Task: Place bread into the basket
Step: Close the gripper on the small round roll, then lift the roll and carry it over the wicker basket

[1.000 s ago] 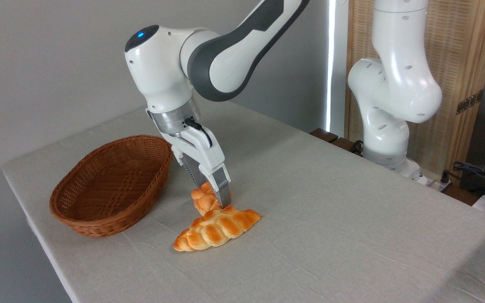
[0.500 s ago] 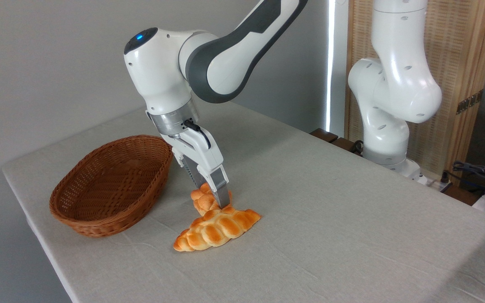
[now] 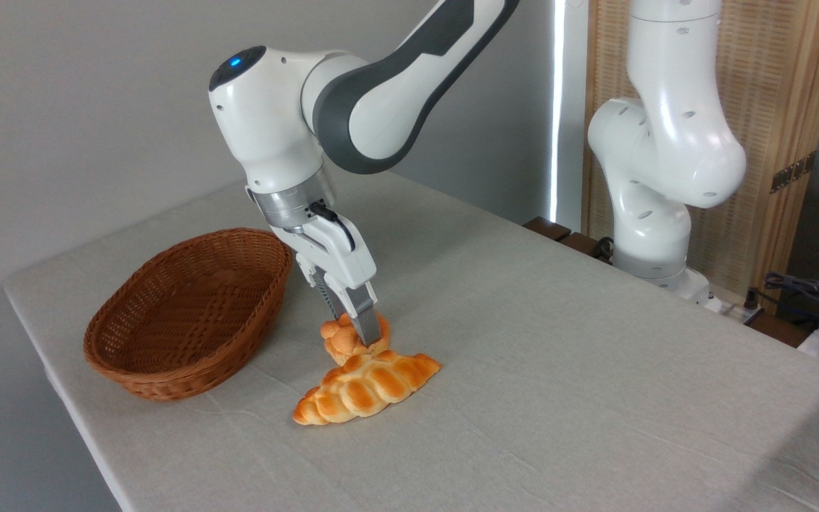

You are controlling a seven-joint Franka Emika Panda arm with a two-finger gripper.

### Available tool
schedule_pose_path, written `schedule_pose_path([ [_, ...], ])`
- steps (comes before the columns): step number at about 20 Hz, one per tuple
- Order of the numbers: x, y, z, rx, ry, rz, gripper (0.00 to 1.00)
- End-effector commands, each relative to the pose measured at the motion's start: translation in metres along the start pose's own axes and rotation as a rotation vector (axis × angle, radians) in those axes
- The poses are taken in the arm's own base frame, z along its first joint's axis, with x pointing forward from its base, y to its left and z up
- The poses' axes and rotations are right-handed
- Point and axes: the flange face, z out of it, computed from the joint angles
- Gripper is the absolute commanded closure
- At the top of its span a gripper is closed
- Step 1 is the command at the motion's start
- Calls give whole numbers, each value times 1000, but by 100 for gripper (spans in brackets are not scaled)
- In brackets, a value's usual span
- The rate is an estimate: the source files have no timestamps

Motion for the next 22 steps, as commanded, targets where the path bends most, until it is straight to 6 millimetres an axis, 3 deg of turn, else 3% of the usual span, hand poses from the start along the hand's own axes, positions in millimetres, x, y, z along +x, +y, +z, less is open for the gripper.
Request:
schedule_pose_path([
  [1,2,1,-24,32,47,12,55],
  [6,5,1,-83,44,133,-2,55],
  [9,20,8,-113,40,230,-28,55],
  [13,48,16,-134,30,441,-198,52],
  [14,55,18,-134,33,471,-232,51],
  [17,78,33,-119,24,485,-237,35],
  [18,82,32,-114,21,489,-245,12],
  [19,86,32,-111,14,491,-264,0],
  [22,101,37,-95,10,501,-265,0],
])
